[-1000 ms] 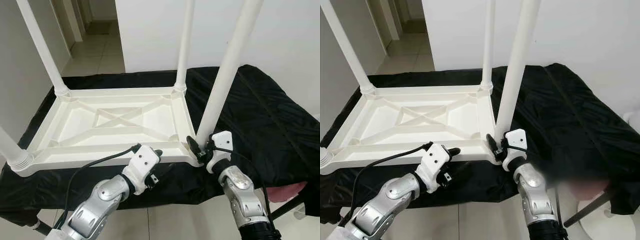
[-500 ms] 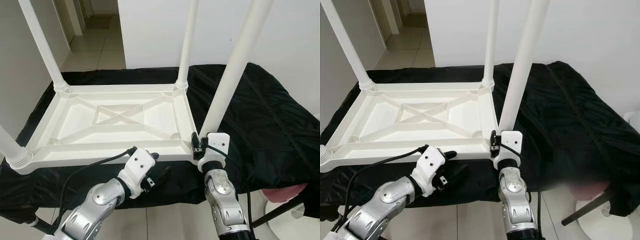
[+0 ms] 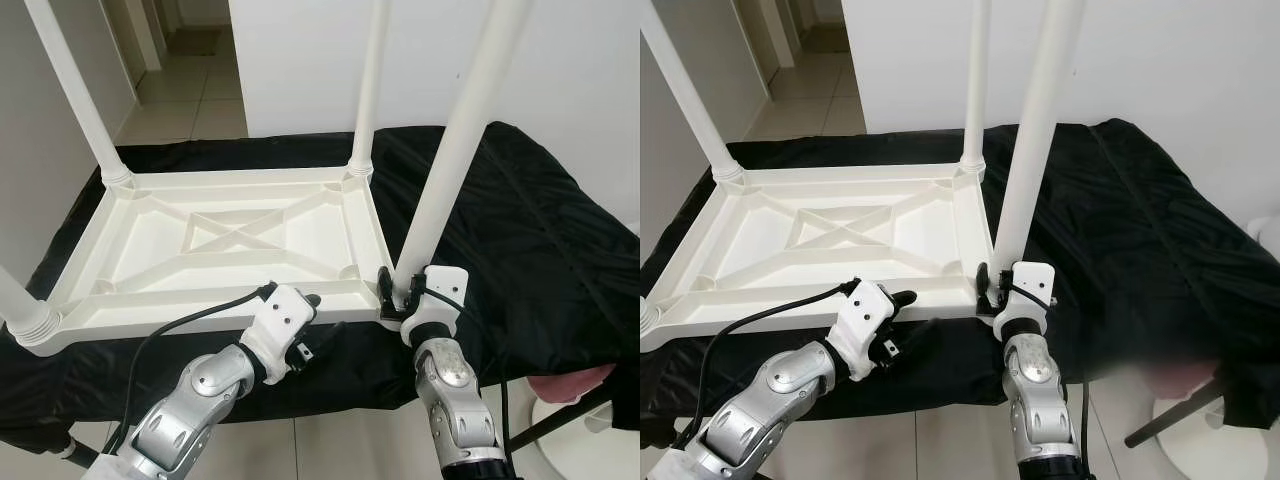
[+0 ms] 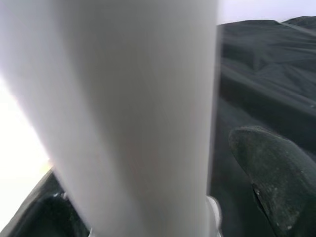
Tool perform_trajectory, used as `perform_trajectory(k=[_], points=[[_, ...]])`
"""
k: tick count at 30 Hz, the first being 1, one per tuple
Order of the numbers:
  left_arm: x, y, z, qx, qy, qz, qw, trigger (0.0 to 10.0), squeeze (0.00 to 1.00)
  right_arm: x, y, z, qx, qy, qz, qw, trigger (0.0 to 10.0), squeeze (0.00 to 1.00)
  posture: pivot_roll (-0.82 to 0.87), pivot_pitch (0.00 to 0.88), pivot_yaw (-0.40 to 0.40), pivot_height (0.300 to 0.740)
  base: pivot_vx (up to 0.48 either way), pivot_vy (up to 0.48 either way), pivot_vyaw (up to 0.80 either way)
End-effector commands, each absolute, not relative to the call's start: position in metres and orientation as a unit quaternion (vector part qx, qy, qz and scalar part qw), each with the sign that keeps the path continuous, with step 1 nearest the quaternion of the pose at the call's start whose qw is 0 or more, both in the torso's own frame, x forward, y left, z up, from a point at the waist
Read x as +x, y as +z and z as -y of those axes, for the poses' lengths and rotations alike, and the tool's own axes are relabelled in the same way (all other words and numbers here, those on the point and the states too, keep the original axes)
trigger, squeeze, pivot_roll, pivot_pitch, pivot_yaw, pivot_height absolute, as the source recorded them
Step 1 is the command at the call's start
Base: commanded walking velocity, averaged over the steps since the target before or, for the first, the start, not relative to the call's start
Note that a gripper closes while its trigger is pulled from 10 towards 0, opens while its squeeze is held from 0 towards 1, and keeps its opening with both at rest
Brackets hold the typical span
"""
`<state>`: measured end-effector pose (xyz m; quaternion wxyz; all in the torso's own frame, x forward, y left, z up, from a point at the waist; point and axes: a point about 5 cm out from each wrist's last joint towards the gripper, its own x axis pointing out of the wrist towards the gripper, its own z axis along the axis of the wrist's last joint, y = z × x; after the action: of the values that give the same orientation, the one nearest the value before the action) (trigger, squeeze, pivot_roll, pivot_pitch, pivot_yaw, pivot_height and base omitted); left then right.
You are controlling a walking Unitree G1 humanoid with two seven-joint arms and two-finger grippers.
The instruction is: Building children table
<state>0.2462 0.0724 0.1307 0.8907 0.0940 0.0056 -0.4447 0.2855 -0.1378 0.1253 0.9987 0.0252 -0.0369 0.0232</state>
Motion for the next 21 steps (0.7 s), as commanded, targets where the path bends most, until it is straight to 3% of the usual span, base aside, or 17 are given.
perform_trajectory(k=[1,14,21], points=[[0.240,0.128,-0.069,0.109,-0.500,-0.009,0.859,10.0,0.00,0.288,0.127,0.137,0.021,0.061,0.045,0.997,10.0,0.00,-0.02,0.000,0.046,0.740,0.000,0.000,0.00],[0.234,0.124,-0.066,0.113,-0.503,-0.009,0.857,10.0,0.00,0.292,0.134,0.146,-0.006,0.147,0.066,0.987,10.0,0.00,-0.01,0.000,0.059,0.740,0.000,0.000,0.00],[0.233,0.124,-0.062,0.111,-0.503,0.000,0.857,10.0,0.00,0.298,0.137,0.152,-0.048,0.260,0.064,0.962,10.0,0.00,-0.03,0.000,0.067,0.740,0.000,0.000,0.00]])
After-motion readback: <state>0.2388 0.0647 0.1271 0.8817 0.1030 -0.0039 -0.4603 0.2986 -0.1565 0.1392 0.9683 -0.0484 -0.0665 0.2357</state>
